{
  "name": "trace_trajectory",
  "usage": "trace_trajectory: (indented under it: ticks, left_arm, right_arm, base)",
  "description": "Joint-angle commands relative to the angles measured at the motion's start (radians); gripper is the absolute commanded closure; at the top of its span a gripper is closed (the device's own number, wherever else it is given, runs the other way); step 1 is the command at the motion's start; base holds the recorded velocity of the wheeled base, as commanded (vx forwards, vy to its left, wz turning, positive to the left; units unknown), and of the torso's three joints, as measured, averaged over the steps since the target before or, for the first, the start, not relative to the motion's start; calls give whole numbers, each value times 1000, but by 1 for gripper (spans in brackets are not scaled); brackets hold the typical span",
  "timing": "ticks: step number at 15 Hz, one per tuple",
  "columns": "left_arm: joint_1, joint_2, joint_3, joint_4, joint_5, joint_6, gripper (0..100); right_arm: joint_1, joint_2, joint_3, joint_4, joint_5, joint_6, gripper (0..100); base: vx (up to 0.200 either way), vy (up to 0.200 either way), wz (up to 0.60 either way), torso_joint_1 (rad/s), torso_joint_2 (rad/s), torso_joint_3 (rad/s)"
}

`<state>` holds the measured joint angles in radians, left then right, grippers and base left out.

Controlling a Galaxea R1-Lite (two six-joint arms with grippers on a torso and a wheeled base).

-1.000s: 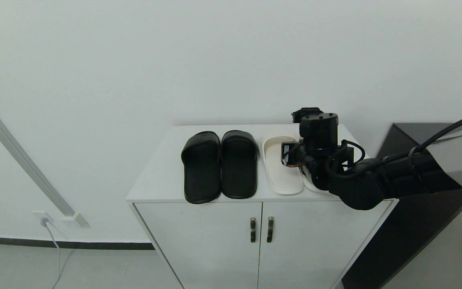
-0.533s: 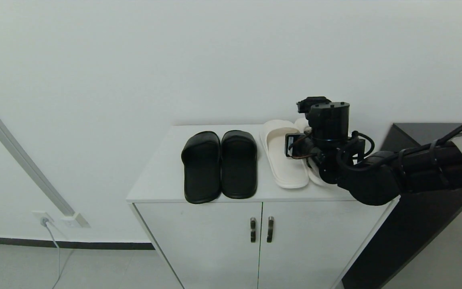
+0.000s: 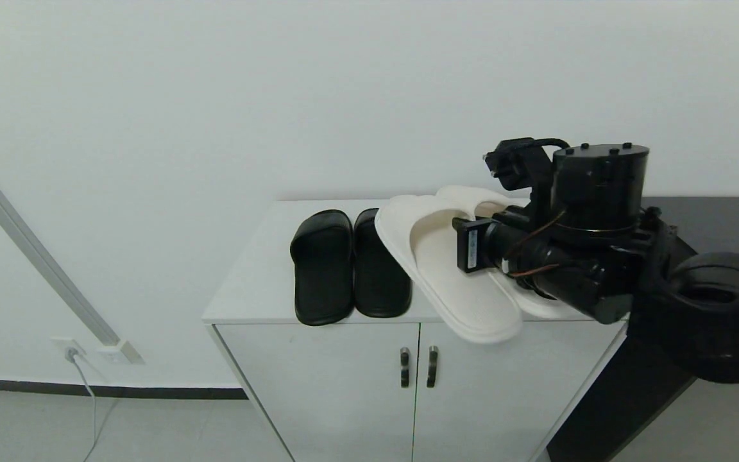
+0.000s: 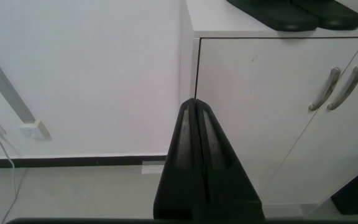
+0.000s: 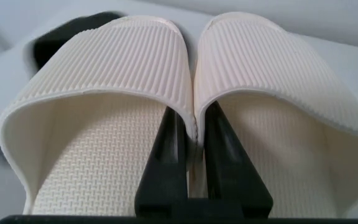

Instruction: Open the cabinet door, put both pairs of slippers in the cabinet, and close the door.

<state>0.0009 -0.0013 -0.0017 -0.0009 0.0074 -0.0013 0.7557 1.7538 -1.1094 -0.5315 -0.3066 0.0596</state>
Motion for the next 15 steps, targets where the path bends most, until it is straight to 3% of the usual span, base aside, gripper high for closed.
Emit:
trace_trajectory:
  ticks: [1,2,5,10,15]
  left_arm:
    - [-1,1,0,-1,0,0,100]
    - [1,1,0,-1,0,0,100]
    - [1,1,0,-1,0,1,100]
    - [1,1,0,1,0,1,100]
    - [-1,1,0,-1,0,1,100]
  right_arm:
    - [34,-166,125,18,138,-15,100]
    - [45,-224,181,51,215,-15,100]
    - [56,-312,275,110,314,-10,100]
    - [56,-336,361,102,343,-6,100]
    - [56,-336,361,102,346,-6,100]
  base:
    - [0,0,0,0,0,0]
    - [0,0,0,0,0,0]
    - [0,0,0,0,0,0]
    - [0,0,0,0,0,0]
    - [-160,0,0,5,2,2]
